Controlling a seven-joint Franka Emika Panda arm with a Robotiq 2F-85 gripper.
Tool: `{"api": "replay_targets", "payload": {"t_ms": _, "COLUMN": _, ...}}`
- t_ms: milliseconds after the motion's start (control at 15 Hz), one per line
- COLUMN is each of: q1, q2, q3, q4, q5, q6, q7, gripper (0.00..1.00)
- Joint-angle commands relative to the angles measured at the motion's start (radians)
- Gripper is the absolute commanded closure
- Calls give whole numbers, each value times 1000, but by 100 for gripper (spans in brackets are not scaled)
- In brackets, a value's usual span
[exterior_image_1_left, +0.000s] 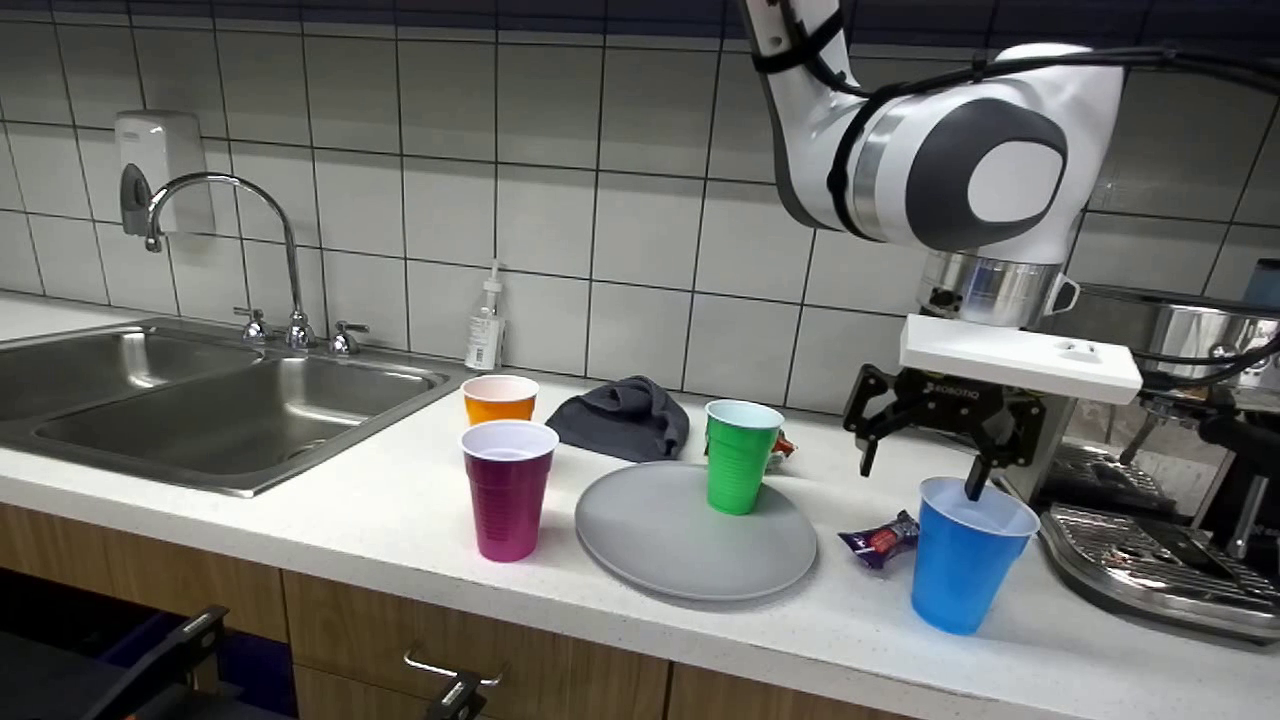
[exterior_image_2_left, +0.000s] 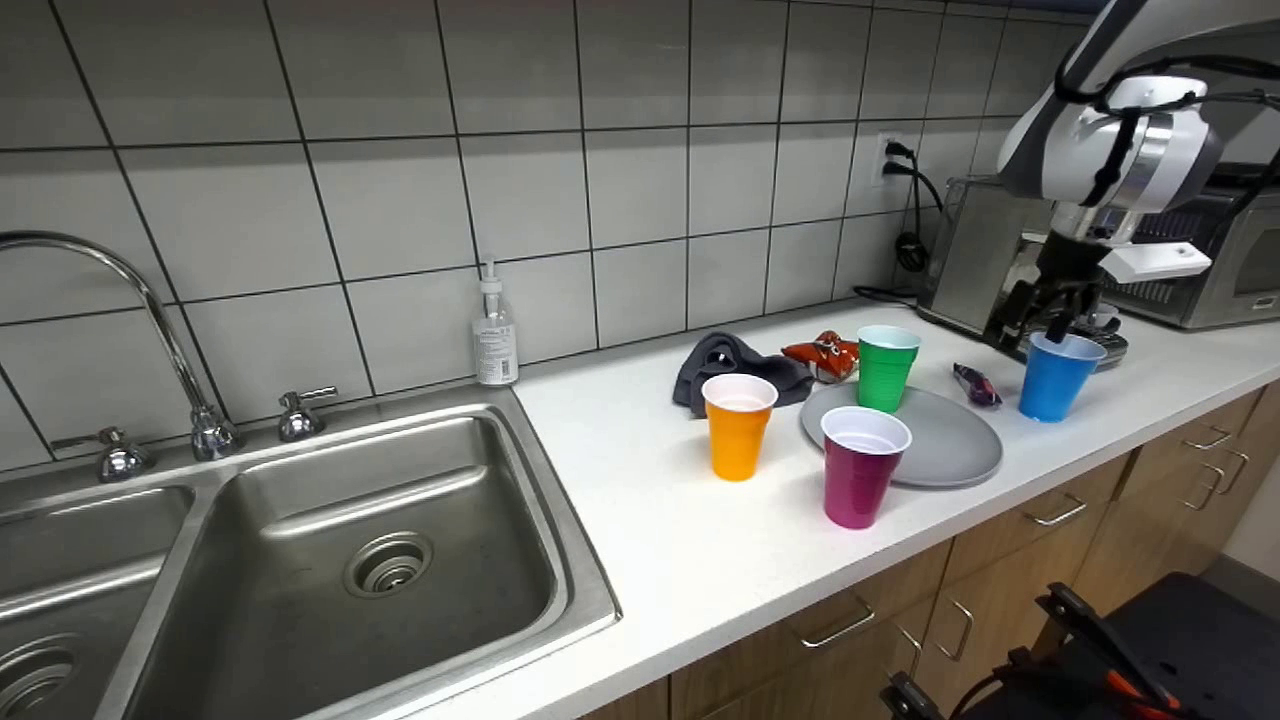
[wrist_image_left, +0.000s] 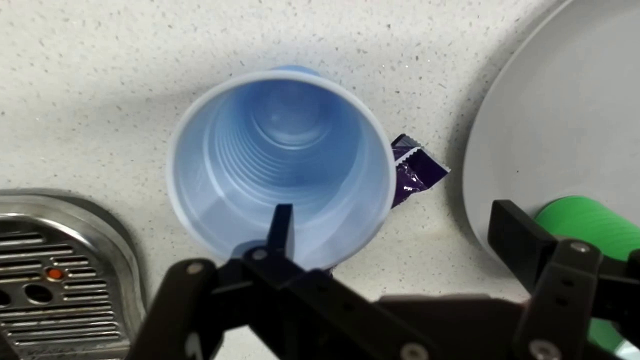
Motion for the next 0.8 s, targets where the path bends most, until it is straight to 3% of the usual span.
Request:
{"api": "replay_targets", "payload": {"t_ms": 0, "q1": -7, "q2": 0, "q3": 7, "q4": 3, "q5": -7, "q6": -2, "q7": 5, "gripper": 0}}
{"api": "replay_targets", "payload": {"t_ms": 733, "q1": -9, "q2": -1, "q3": 9, "q4": 1, "q5": -6, "q6": 0, "q7": -3, "gripper": 0}}
